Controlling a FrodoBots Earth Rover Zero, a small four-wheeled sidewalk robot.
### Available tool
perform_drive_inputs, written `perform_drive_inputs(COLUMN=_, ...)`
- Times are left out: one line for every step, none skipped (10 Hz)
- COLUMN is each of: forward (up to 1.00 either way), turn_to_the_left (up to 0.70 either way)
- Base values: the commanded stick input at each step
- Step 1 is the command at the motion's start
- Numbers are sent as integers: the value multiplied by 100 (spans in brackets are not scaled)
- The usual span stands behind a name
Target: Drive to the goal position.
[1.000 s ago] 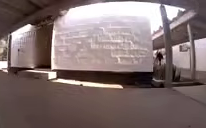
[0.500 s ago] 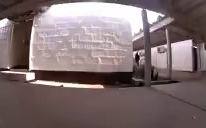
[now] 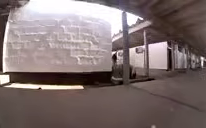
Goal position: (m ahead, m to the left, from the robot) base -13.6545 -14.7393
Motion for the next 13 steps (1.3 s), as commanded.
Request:
perform_drive_inputs(forward=0, turn_to_the_left=-50)
perform_drive_inputs(forward=0, turn_to_the_left=-50)
perform_drive_inputs(forward=0, turn_to_the_left=-50)
perform_drive_inputs(forward=0, turn_to_the_left=-50)
perform_drive_inputs(forward=0, turn_to_the_left=-50)
perform_drive_inputs(forward=0, turn_to_the_left=-50)
perform_drive_inputs(forward=0, turn_to_the_left=-50)
perform_drive_inputs(forward=0, turn_to_the_left=-50)
perform_drive_inputs(forward=0, turn_to_the_left=-50)
perform_drive_inputs(forward=0, turn_to_the_left=-50)
perform_drive_inputs(forward=0, turn_to_the_left=-50)
perform_drive_inputs(forward=0, turn_to_the_left=-50)
perform_drive_inputs(forward=0, turn_to_the_left=-50)
